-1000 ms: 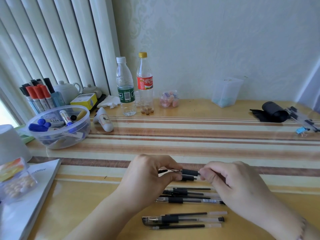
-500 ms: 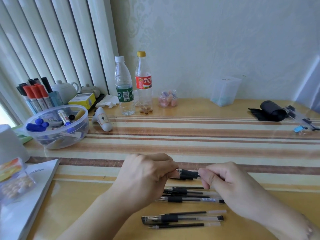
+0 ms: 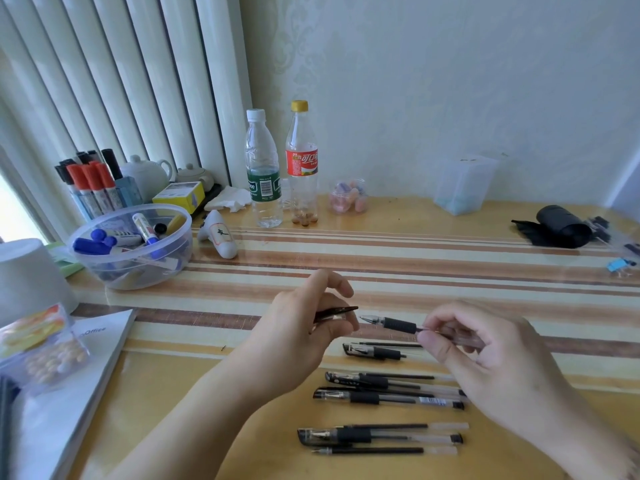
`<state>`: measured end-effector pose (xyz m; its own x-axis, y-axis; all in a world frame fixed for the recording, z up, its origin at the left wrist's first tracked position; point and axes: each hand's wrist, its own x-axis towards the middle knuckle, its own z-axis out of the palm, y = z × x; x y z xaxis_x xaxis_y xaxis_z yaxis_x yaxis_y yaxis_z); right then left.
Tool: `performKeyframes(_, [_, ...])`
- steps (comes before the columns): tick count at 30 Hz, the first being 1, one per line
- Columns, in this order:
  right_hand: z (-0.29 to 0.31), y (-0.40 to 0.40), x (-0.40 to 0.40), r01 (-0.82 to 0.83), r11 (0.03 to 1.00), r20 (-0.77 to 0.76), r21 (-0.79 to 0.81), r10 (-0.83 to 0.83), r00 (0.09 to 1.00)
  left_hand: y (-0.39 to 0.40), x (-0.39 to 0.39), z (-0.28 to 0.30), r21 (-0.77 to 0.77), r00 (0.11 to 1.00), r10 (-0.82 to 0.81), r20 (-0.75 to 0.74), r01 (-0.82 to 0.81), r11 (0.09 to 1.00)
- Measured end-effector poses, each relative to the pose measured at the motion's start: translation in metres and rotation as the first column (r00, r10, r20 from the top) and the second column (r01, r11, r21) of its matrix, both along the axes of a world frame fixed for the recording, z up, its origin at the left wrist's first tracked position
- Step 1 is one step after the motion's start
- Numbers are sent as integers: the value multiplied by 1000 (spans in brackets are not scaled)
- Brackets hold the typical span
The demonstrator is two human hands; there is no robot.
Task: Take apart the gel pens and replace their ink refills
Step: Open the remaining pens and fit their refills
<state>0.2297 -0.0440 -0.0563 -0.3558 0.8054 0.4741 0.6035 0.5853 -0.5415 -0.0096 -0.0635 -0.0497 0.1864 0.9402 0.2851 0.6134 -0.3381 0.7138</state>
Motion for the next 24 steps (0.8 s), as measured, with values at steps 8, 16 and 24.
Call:
performKeyframes(8, [-3,3,1,-28,998,9,55,28,1000,-1,4,-3,-28,999,15,40,-14,999])
performKeyframes(16, [-6,-3,-7,-192,981,-352,-16,174,920,-6,13,-6,1,993,-80,90,80,997])
performKeyframes(24, [-9,-3,-9,-285,954,-735,-92,128,666,-11,26,-15,18,968,-197,156,196,980])
